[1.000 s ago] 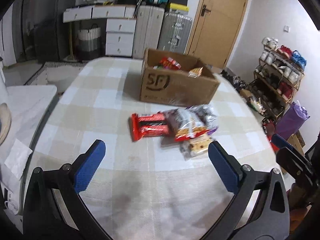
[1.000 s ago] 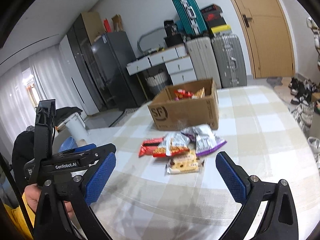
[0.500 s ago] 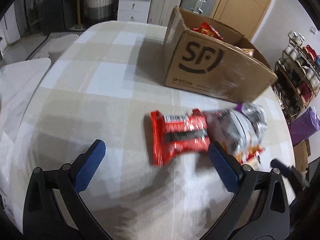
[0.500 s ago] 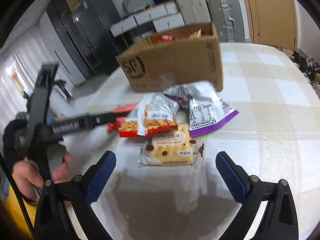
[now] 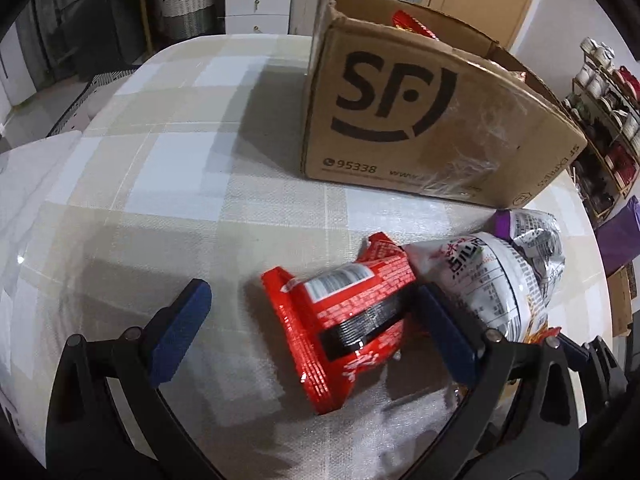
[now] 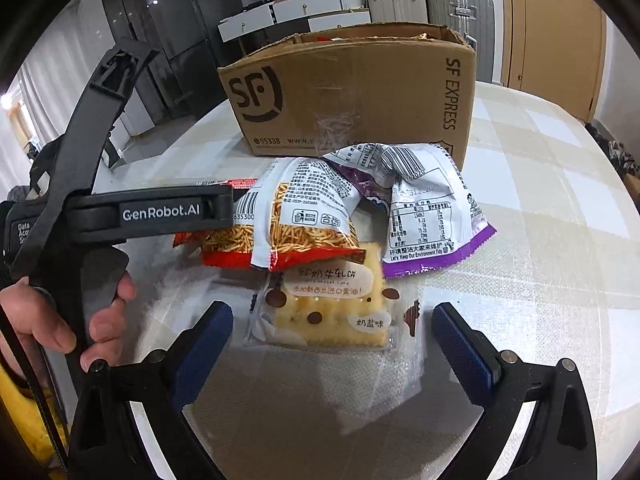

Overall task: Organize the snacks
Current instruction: 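Grasp the red Oreo pack with left gripper while right grasps the cracker pack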

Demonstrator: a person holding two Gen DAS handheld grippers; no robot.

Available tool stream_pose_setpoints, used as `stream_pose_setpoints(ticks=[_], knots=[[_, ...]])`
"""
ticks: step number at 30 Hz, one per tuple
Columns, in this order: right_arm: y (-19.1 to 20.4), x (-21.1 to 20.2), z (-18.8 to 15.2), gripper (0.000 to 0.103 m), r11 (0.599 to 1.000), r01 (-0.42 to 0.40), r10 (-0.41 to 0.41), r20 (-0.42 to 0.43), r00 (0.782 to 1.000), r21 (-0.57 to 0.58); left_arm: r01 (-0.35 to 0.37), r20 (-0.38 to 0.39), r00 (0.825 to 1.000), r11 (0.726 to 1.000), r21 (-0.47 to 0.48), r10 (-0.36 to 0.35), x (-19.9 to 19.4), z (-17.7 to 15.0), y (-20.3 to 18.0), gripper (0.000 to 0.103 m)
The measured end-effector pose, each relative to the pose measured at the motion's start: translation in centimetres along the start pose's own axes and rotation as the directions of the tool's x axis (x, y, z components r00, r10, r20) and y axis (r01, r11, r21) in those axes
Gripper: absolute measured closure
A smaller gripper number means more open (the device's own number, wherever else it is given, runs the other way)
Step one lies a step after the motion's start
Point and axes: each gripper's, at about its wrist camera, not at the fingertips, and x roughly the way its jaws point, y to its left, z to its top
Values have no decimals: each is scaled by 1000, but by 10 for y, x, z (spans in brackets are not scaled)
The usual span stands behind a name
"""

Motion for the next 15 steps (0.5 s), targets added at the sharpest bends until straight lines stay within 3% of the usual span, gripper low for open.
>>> stream_pose_setpoints(ticks=[1,3,6,8,13,15], knots=[[0,1,1,1,1000,2,-2,-1,1000,-1,3,5,1000,1000,2,-3,0,2,0,7],[3,4,1,2,1000,17,-17,-7,1000,-14,29,21,999,1000,2,-29,-1,6,0,27],[9,7,1,4,997,60,-61,-18,998,-44,69,19,997,998,-4,-69,-3,10,3,47],[14,9,1,12,994,82,-83,-23,996,-67,96,11,995,995,-3,-96,-4,11,4,57],[25,11,-1,21,988,106,-109,-22,994,-111,124,9,992,992,-26,-124,-12,11,13,64],[28,8,-3,30,988,97,-100,-17,995,-120,138,9,990,990,-38,-138,-16,8,18,67]])
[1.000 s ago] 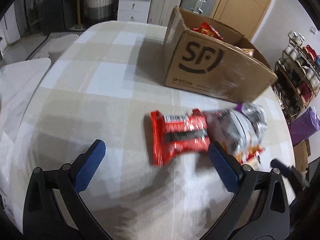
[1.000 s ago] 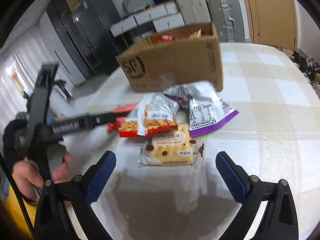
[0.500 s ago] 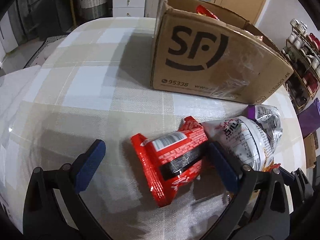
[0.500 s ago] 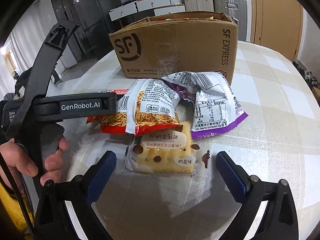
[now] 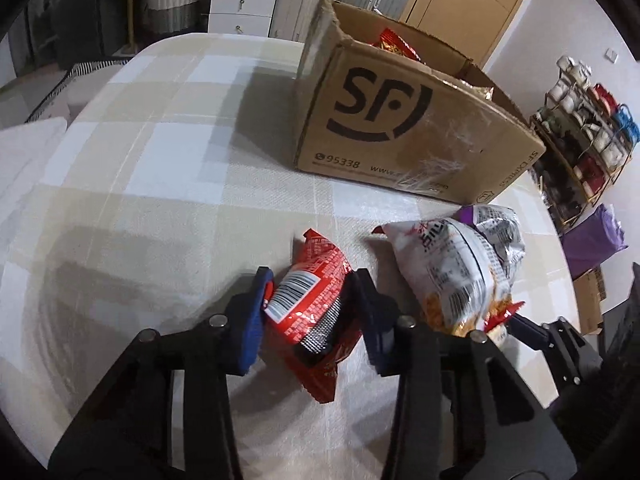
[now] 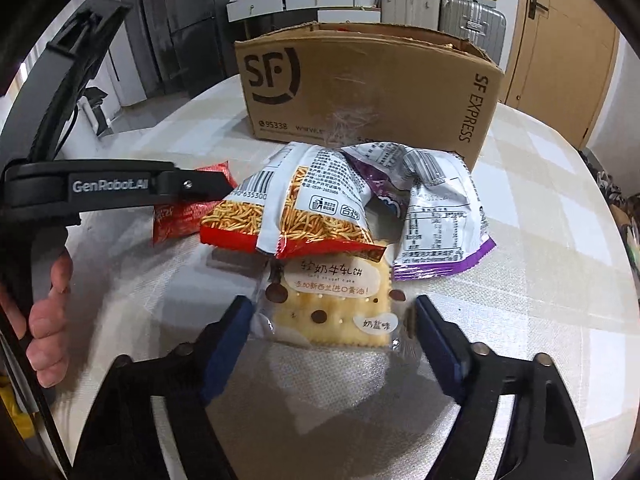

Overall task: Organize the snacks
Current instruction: 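Grasp the red Oreo pack with left gripper while right grasps the cracker pack, then lift and carry both held packs toward the cardboard box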

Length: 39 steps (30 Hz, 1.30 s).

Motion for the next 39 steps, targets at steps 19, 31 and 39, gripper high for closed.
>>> stream_pose_setpoints(ticks=[19,31,39], knots=[[-16,-38,-30,42,986,-131,127,44,991,105,89,73,994,995,-39,-86,-78,-74,24,70],[-49,-101,-41,42,931,-278,230,209,950,238,120,136,984,993,-14,-117,-128,-91,12,70],[-47,-154,-32,42,916,-344,263,338,904,206,151,183,971,988,21,-153,-169,-104,-7,70]])
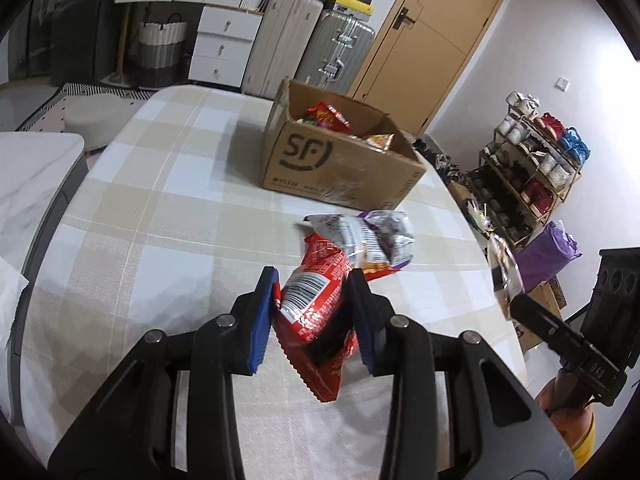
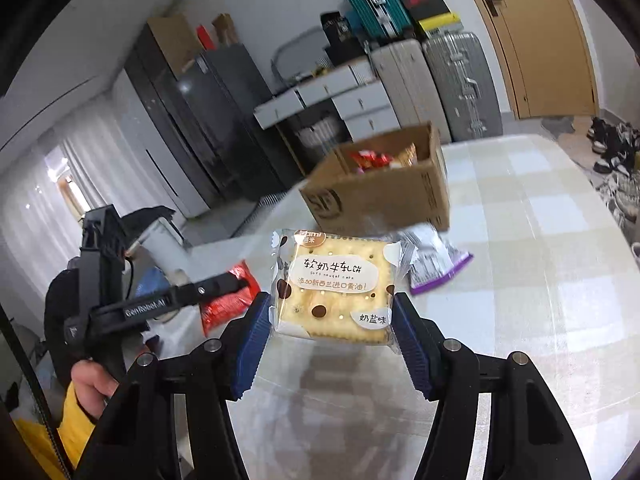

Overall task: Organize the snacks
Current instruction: 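Lift and carry both held packs toward the cardboard box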

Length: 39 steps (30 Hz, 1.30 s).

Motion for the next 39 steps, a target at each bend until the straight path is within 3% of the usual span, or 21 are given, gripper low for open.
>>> stream_pose_setpoints(ticks=[4,8,11,16,18,20,23,25,28,30,34,36,39], knots=[[7,-17,3,42,1000,-16,16,33,999,-10,13,21,1000,1000,16,-13,-18,-2,-12,72],[12,-28,7,42,1000,-27,28,50,998,-13,17,40,999,999,42,-19,-35,-2,-25,85],[14,-29,11,42,999,-29,30,56,998,-23,3,47,999,998,59,-6,-38,1,-32,85],[10,-19,5,42,1000,-26,26,27,999,-4,14,-30,999,1000,17,-14,-17,-5,-17,85],[8,-16,2,42,1000,-23,23,17,1000,-4,29,-101,995,999,18,-28,-4,-13,-15,85],[6,-13,0,42,1000,-24,24,13,1000,0,48,-106,993,999,23,-46,0,-23,-17,84],[1,-9,-6,42,1000,-25,25,6,1000,13,44,-166,985,998,54,-34,19,-37,-30,72],[-4,-5,-8,42,999,-28,28,-3,1000,27,35,-204,979,996,80,-19,34,-45,-40,69],[-10,-4,-11,42,999,-29,30,-5,1000,36,0,-252,967,993,117,29,54,-55,-51,56],[-13,-5,-12,42,999,-31,31,-3,1000,44,-55,-230,969,987,152,89,57,-58,-56,39],[-19,-5,-15,42,998,-32,32,0,999,58,-86,-274,953,984,155,126,72,-62,-55,42],[-23,-5,-16,42,997,-29,29,2,1000,65,-109,-252,956,978,176,151,71,-63,-56,59],[-23,-6,-17,42,997,-27,27,1,1000,71,-86,-253,959,983,162,126,71,-64,-56,59]])
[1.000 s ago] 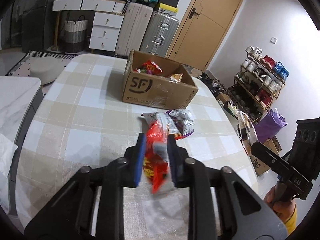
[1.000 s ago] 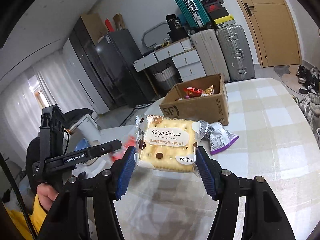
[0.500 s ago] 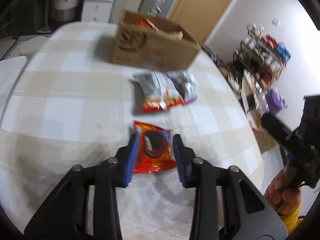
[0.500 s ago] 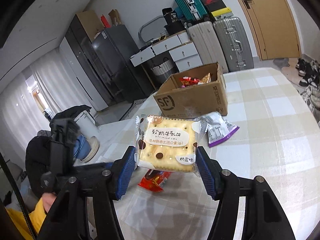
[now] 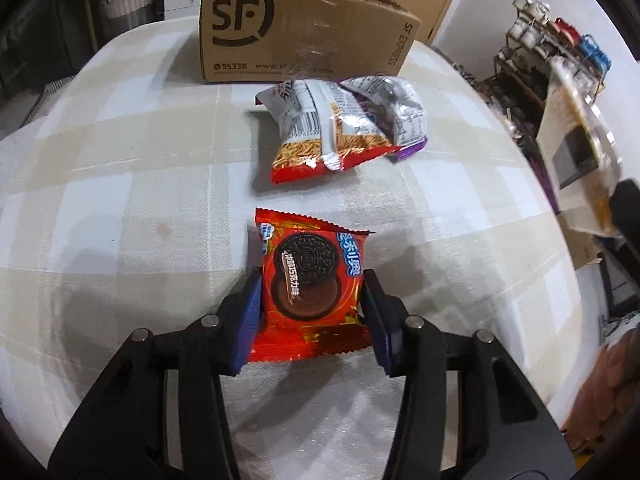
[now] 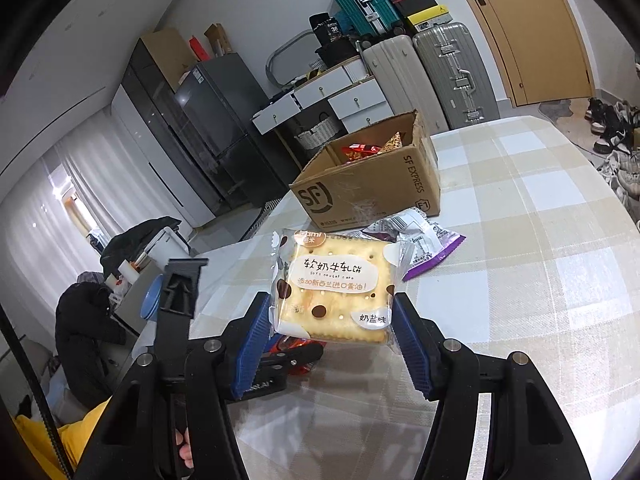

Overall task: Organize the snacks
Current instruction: 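Lift and carry both held packs toward the cardboard box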

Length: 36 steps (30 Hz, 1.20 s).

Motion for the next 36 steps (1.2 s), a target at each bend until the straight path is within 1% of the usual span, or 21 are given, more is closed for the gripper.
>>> stream_pose_setpoints(ticks=[2,4,6,7,10,14,18,23,26,31,36], knots=[[1,-1,-1,42,1000,0,0,1,1000,-2,-3,18,1000,1000,16,3,-4,2,1,59],[2,-2,0,42,1000,-1,1,3,1000,-4,8,43,999,1000,13,-9,-11,6,2,59],[6,-3,3,42,1000,-6,6,5,1000,-16,3,86,996,1000,14,-4,-27,11,4,59],[7,-4,5,42,1000,-5,5,8,1000,-24,1,99,995,1000,19,-3,-29,17,4,59],[17,-9,18,42,998,-12,13,23,1000,-62,11,150,989,1000,23,-14,-55,32,7,59],[31,-13,48,42,994,-36,40,41,998,-105,22,220,975,999,33,-29,-87,59,12,59],[48,-14,88,42,985,-45,55,59,997,-165,-5,294,956,998,58,-13,-117,90,12,59],[61,-5,134,42,979,-53,65,56,996,-196,-18,355,935,997,77,-11,-140,129,12,59],[69,2,162,42,973,-45,61,65,996,-225,-18,376,926,997,81,-14,-149,152,13,59],[78,20,205,42,963,-13,34,76,997,-270,-27,392,920,995,100,-15,-153,198,11,59],[70,44,239,42,967,11,10,80,997,-256,-40,385,923,993,109,-5,-139,248,10,59]])
